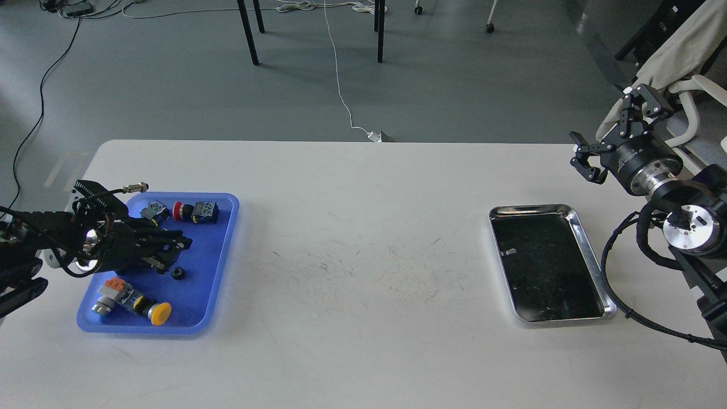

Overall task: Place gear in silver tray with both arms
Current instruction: 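Lift the black gear and carry it toward the silver tray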

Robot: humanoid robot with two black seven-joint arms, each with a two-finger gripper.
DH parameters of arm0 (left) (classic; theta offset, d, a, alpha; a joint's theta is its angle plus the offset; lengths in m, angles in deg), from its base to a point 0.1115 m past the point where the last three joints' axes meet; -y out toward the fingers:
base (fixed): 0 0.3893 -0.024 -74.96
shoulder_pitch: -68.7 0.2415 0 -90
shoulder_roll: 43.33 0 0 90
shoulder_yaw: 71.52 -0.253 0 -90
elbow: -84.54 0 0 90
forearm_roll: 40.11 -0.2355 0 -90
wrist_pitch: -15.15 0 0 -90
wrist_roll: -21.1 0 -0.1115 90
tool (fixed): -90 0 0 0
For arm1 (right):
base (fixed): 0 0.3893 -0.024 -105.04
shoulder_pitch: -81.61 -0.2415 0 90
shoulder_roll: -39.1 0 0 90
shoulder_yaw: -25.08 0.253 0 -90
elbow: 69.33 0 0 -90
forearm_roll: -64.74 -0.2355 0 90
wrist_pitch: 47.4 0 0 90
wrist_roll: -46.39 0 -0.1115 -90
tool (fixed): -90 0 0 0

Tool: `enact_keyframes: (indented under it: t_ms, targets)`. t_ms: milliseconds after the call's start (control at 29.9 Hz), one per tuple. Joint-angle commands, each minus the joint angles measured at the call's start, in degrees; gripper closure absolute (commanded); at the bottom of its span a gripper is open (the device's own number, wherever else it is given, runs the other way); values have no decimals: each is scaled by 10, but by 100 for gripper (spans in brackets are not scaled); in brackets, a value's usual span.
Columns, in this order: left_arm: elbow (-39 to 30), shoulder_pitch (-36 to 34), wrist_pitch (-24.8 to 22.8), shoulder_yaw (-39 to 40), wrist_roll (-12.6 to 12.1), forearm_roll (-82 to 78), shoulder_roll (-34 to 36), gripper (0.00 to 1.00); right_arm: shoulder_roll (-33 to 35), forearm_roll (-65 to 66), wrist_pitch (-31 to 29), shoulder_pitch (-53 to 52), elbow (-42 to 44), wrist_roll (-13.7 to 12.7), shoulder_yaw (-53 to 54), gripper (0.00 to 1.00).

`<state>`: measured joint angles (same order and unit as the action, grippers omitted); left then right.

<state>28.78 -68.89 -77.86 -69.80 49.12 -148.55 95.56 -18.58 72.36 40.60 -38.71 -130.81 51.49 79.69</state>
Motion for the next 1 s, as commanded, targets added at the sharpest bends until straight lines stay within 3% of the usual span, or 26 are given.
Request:
enact_keyframes:
  t_ms: [0, 401, 668, 969]
  targets:
    - [-64, -35, -15, 5, 0, 5, 35, 90, -2, 3, 0, 0, 1, 0, -1, 1]
    - [-236, -145, -77, 6, 0, -1, 33, 90, -4, 11, 0, -1, 1, -1, -9, 1]
    - [-237, -170, -131, 6, 0, -20, -90, 90, -6, 7, 1, -1, 10, -4, 3, 1]
    - [-163, -183, -149, 0, 0, -27, -255, 89, 2, -1, 2, -4, 14, -7, 38, 1]
